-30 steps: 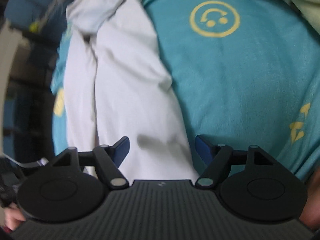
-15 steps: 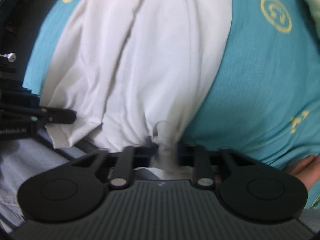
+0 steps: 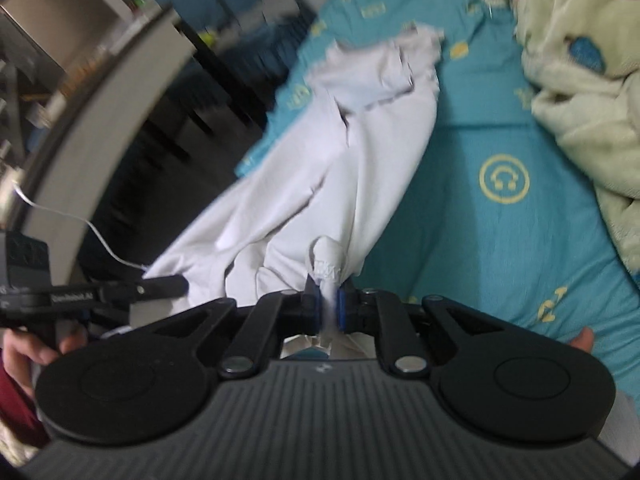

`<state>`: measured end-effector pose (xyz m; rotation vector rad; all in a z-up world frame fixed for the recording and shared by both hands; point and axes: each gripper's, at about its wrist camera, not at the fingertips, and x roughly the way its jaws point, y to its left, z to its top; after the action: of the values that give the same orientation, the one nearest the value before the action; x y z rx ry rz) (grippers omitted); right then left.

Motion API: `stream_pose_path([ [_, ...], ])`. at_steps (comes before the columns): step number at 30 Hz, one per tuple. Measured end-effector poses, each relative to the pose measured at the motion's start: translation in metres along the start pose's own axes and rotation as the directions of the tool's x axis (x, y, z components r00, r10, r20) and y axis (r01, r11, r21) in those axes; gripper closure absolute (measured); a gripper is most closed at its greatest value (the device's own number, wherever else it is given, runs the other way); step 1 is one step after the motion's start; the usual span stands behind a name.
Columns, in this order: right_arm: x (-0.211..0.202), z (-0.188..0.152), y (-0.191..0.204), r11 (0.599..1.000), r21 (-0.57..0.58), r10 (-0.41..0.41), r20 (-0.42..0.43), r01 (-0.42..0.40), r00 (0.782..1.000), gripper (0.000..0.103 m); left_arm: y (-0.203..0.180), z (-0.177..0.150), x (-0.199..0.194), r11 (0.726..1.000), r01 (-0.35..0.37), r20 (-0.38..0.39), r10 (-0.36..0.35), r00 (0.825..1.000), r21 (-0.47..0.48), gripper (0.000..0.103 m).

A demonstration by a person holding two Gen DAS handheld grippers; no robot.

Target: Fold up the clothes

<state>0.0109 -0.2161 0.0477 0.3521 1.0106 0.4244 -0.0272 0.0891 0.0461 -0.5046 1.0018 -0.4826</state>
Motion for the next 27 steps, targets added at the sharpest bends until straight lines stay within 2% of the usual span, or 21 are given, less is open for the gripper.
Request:
stream_pose_path([
  [3, -0.023, -0.018, -0.003, 1.0, -0.017, 0.019, 0.024, -0.019, 1.0, 0.092, -0.019, -0.025, -0.02, 1.0, 0.004, 0.006, -0.004, 1.0, 0.025, 0.095],
  [8, -0.058, -0.082, -0.007, 0.997, -0.028, 0.071, 0.021, -0.07, 0.997, 0.091, -0.034, -0.086, -0.053, 0.998, 0.007, -0.016, -0.006, 1.0, 0.059, 0.095],
  [11, -0.067, -0.099, -0.011, 0.997, -0.02, 0.076, 0.037, -0.075, 0.996, 0.091, -0.038, -0.104, -0.061, 0.997, 0.003, -0.013, -0.002, 1.0, 0.083, 0.095],
  [14, -0.066, -0.079, -0.012, 0.998, -0.012, 0.063, 0.09, -0.062, 0.994, 0.091, -0.046, -0.094, -0.066, 0.99, -0.042, 0.037, 0.038, 0.999, 0.134, 0.096],
  [19, -0.057, -0.033, -0.017, 0.999, 0.009, 0.035, 0.174, -0.037, 0.984, 0.091, -0.051, -0.04, -0.05, 0.988, -0.074, 0.116, 0.059, 0.992, 0.136, 0.095],
  [24, -0.016, 0.021, -0.03, 1.0, 0.03, -0.015, 0.216, 0.009, 0.976, 0.091, -0.047, 0.021, -0.007, 0.98, -0.126, 0.186, 0.097, 0.978, 0.151, 0.095],
  [27, 0.021, 0.05, -0.043, 0.998, 0.041, -0.047, 0.222, 0.039, 0.974, 0.091, -0.033, 0.056, 0.029, 0.968, -0.184, 0.214, 0.146, 0.966, 0.171, 0.095],
])
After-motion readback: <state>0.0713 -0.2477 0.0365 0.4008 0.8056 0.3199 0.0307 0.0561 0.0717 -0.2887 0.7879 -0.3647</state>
